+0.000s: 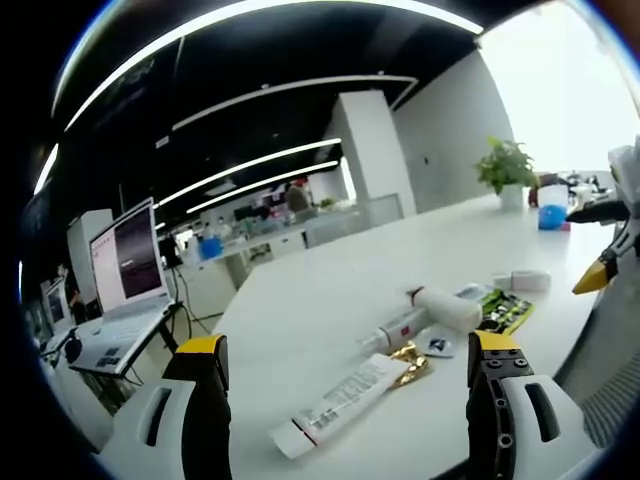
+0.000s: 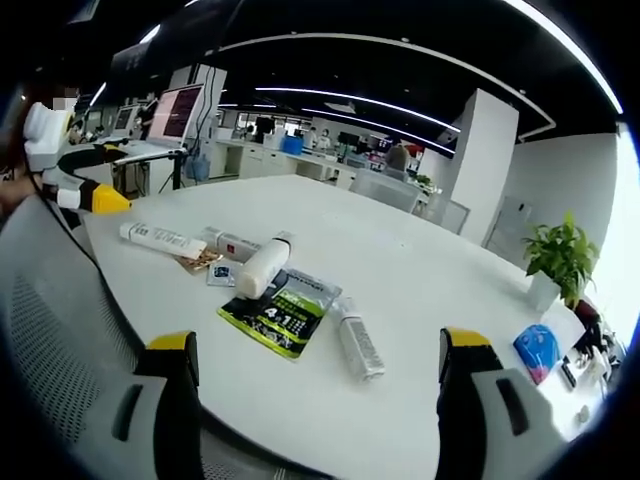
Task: Arrange the skincare products in the storage area until every visible bottle or jar stands upright without overlapping.
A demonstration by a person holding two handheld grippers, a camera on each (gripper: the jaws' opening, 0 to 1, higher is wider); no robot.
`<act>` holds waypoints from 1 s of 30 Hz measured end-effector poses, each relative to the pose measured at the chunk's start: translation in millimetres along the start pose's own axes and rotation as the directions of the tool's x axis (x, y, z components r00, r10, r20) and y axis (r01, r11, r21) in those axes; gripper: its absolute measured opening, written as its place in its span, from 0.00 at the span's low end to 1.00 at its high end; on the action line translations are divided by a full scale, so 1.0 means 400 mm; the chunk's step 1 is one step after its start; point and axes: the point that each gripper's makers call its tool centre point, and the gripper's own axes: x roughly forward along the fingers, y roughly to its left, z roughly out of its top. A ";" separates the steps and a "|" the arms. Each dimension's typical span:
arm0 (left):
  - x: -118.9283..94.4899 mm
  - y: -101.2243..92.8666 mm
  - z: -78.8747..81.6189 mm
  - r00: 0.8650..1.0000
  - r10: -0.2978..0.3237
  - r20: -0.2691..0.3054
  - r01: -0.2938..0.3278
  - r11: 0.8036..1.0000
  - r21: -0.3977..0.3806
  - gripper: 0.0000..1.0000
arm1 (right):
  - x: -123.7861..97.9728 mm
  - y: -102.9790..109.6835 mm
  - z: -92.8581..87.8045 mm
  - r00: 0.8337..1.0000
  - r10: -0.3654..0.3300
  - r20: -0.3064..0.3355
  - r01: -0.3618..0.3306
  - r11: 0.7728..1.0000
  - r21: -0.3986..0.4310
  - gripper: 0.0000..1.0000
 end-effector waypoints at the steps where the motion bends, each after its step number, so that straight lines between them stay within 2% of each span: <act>1: 0.000 -0.002 -0.001 1.000 -0.003 -0.002 0.003 1.000 0.001 0.97 | 0.000 0.000 0.000 1.000 0.000 0.000 0.000 1.000 0.001 1.00; 30: 0.001 -0.007 -0.007 1.000 -0.012 -0.024 0.013 0.999 0.033 0.97 | -0.003 -0.002 0.004 1.000 -0.011 0.006 0.011 1.000 -0.006 1.00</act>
